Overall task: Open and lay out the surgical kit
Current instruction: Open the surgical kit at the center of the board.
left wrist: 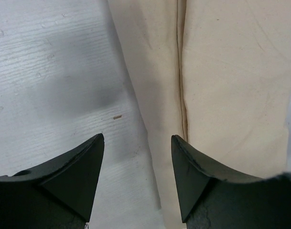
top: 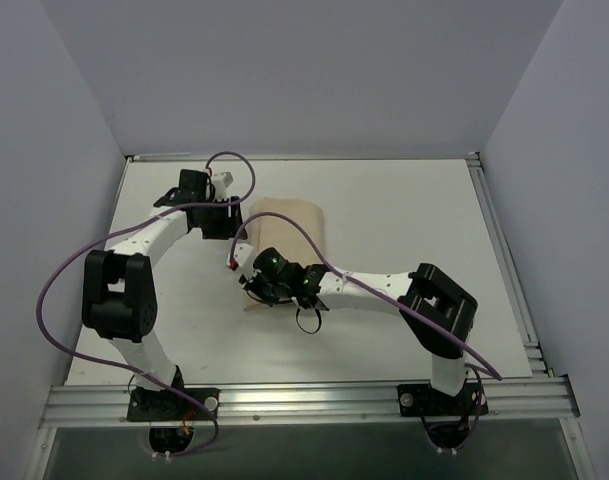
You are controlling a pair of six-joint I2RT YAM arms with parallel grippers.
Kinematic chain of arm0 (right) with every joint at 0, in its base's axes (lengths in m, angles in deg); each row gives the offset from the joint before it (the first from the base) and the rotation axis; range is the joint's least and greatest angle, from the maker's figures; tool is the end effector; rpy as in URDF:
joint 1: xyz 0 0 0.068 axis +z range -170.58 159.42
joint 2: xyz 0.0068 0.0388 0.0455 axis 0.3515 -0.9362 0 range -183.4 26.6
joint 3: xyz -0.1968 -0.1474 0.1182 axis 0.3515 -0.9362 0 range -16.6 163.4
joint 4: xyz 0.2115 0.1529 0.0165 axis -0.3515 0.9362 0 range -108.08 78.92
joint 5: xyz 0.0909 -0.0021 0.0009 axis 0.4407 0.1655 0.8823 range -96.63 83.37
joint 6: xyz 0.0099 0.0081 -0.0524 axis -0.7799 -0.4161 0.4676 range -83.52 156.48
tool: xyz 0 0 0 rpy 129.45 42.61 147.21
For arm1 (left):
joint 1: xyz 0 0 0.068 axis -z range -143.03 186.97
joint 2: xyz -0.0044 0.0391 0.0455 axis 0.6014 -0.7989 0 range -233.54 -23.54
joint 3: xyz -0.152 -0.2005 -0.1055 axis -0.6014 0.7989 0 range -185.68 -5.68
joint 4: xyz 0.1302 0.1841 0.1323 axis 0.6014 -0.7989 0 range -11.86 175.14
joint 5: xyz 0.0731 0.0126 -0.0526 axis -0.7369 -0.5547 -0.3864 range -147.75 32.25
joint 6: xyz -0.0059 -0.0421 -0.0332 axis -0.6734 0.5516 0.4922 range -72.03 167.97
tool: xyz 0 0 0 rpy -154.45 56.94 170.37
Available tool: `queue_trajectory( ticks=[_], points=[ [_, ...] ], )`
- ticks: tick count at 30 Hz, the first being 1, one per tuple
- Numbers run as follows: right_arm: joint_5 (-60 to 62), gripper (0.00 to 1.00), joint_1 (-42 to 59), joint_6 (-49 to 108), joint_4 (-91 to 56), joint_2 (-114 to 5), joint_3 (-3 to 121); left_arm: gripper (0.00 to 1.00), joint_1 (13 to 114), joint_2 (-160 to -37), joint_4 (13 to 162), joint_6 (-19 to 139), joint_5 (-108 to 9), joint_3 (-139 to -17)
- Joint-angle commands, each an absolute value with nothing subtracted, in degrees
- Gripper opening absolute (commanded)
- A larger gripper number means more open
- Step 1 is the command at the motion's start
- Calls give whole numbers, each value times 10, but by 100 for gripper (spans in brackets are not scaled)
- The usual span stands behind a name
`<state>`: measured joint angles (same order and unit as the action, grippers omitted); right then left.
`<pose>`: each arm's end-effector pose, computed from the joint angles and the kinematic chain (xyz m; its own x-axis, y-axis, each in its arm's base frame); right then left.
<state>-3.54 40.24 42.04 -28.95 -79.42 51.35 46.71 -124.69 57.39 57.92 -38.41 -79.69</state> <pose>0.2032 0.3678 0.2132 -0.1352 -0.4404 -0.8876 -0.9126 0.4043 -0.0616 0.3709 -0.0756 0.2262 -0.8540 -0.0189 -0.5199 0.2029 0.9081 -0.3663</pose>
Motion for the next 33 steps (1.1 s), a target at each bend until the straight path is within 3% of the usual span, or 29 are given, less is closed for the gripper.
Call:
queue_trajectory(
  ticks=[1,3,14,22,27,33],
  points=[
    [-30,7,399,416,-282,-776,533,67,466,-1215,568,564,-379,-817],
    [-31,0,395,411,-288,-758,531,67,466,-1210,571,561,-379,-815],
    [-42,0,308,304,-324,-650,478,68,468,-1193,573,550,-377,-816],
    [-225,0,205,140,-277,-483,313,68,496,-1155,564,504,-400,-826],
    [-323,0,177,-18,-143,-362,205,69,579,-1134,547,446,-423,-835],
    [-336,0,162,-230,-69,-254,76,73,729,-1140,514,360,-465,-848]
  ],
)
